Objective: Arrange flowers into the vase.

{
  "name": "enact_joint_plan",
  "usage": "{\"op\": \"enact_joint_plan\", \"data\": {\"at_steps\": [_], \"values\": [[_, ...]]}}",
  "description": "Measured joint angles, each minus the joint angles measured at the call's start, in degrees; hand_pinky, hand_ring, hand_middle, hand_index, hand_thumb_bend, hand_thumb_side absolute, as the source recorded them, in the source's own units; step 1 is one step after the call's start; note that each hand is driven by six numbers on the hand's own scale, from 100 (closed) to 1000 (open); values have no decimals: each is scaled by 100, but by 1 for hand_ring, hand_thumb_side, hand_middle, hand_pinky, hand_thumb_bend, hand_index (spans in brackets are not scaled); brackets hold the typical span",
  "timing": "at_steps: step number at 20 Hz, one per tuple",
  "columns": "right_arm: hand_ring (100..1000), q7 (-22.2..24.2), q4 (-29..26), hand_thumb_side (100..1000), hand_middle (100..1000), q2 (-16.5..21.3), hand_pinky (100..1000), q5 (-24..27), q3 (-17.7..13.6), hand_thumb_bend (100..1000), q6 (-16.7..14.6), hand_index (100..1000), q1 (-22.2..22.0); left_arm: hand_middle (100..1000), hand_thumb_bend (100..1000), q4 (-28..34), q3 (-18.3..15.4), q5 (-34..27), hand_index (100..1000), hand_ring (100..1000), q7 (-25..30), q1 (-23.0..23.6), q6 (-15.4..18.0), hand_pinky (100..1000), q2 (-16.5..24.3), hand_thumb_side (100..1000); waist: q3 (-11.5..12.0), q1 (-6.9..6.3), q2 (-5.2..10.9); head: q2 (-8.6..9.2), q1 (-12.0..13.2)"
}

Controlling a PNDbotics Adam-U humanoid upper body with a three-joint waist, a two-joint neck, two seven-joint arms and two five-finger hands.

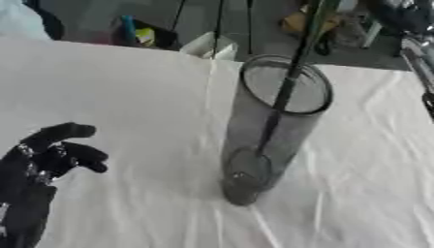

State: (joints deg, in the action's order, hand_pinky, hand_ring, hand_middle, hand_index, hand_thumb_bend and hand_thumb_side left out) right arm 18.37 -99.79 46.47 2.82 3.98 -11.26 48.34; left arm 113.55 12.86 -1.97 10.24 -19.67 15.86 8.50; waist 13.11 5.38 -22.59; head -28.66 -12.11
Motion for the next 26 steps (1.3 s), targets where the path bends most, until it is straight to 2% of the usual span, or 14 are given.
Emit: {"op": "enact_joint_plan", "data": {"at_steps": [12,26], "values": [[485,180,-354,1000,448,122,605,-166,29,551,-14,538,-266,749,117,0,0,4,860,648,10,0,-10,581,0,1000,11,0,0,2,29],[588,329,-732,1000,556,286,665,-526,27,593,-85,681,-604,750,116,0,0,4,858,649,27,-1,-27,580,0,1000,4,0,1,7,56]]}}
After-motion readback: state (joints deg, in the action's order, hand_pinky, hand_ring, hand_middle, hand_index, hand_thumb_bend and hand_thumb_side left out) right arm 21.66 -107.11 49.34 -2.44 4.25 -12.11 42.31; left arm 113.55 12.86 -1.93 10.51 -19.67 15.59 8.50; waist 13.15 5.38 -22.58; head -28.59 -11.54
